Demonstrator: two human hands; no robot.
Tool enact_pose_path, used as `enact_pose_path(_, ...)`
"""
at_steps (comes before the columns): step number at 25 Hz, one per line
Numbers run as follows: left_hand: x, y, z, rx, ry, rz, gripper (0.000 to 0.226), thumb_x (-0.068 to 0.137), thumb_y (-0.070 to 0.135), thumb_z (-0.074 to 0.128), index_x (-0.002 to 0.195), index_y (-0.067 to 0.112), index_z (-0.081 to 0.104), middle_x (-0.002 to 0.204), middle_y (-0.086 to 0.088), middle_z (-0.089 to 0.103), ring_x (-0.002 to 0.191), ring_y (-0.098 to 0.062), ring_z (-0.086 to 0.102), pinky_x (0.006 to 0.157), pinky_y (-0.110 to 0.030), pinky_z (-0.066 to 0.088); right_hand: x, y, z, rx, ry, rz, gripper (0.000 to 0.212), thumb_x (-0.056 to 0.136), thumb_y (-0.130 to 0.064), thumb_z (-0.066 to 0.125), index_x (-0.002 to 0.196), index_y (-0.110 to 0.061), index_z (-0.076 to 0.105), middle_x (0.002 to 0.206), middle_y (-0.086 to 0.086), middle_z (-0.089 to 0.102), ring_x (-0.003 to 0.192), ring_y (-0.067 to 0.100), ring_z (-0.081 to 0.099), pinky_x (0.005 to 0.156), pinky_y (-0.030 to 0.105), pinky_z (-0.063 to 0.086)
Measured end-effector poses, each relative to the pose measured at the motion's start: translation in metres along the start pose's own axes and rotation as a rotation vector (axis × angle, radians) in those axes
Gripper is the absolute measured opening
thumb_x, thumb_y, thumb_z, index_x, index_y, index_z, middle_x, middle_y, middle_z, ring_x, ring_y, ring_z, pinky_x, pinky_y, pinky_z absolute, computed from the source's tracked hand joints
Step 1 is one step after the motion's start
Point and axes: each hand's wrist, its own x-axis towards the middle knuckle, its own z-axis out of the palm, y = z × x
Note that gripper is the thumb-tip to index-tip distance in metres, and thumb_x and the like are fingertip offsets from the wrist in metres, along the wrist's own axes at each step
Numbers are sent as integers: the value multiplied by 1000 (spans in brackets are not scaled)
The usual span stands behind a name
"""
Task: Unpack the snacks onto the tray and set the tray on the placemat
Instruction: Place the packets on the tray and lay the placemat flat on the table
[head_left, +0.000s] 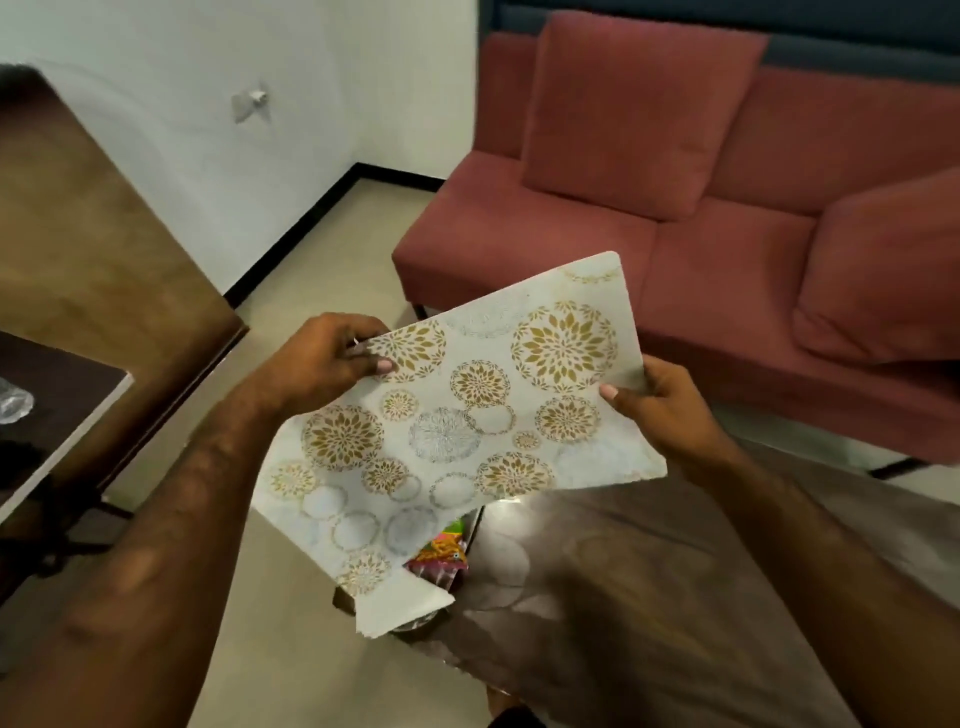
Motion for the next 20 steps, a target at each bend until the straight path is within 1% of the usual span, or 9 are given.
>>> enact_pose_path(3, 19, 10, 15, 215, -139, -16, 34, 80, 47, 78, 104, 23, 74, 98, 9, 74, 89, -12, 69, 78, -35, 57, -17, 14, -35, -20, 106, 5, 29, 97, -1, 62, 103, -27, 72, 100, -13, 81, 92, 12, 78, 70, 24, 62)
enact_pose_path(6, 32, 9, 28, 381, -226, -28, 42, 77, 46, 82, 107, 17, 75, 100, 1, 76, 88, -22, 69, 80, -39, 55, -41, 32, -91, 19, 258, 52, 25, 95, 0, 65, 101, -22, 75, 96, -7, 82, 88, 17, 79, 66, 25, 62)
enact_pose_path(8, 38, 4, 41, 238, -189, -81, 32, 75, 38, 86, 94, 14, 78, 86, -4, 78, 76, -25, 71, 67, -34, 56, -62, 46, -129, 45, 368, 101, 19, 93, -2, 68, 106, -15, 75, 96, 0, 82, 87, 22, 79, 65, 30, 64)
enact_pose_path(10, 41, 4, 61, -55, -125, -145, 19, 75, 26, 87, 87, 13, 79, 77, -6, 79, 70, -27, 73, 62, -29, 54, -84, 58, -158, 59, 445, 157, 18, 93, -4, 69, 109, -11, 73, 96, 2, 82, 86, 24, 80, 63, 32, 64)
enact_pose_path(12, 45, 14, 87, -332, -65, -180, 17, 80, 16, 81, 97, 11, 78, 90, -9, 80, 81, -27, 73, 71, -33, 56, -106, 70, -181, 81, 512, 207, 18, 93, -3, 69, 109, -10, 73, 96, 4, 82, 84, 25, 80, 61, 32, 63)
enact_pose_path(14, 53, 32, 119, -557, -94, -237, 26, 86, 12, 74, 112, 8, 72, 107, -13, 78, 94, -29, 74, 81, -40, 59, -126, 82, -200, 117, 572, 258, 18, 92, -4, 70, 109, -11, 73, 98, 7, 82, 85, 27, 80, 63, 36, 64)
enact_pose_path(17, 64, 68, 174, -650, -253, -313, 31, 90, 10, 70, 121, 11, 66, 113, -11, 77, 99, -31, 75, 80, -45, 61, -152, 100, -231, 109, 626, 332, 23, 94, -10, 70, 117, -11, 70, 105, 7, 79, 88, 25, 77, 67, 37, 61)
enact_pose_path(19, 65, 80, 209, -633, -287, -345, 32, 92, 7, 67, 124, 10, 65, 117, -11, 75, 105, -33, 73, 90, -52, 57, -162, 113, -249, 95, 637, 386, 25, 96, -12, 68, 121, -11, 67, 105, 5, 77, 86, 20, 74, 62, 31, 59)
enact_pose_path(20, 65, 86, 229, -633, -292, -361, 33, 92, 5, 66, 125, 8, 64, 119, -12, 74, 108, -34, 71, 94, -53, 55, -166, 121, -262, 111, 634, 411, 28, 97, -11, 67, 125, -9, 65, 109, 8, 76, 90, 24, 74, 65, 34, 59)
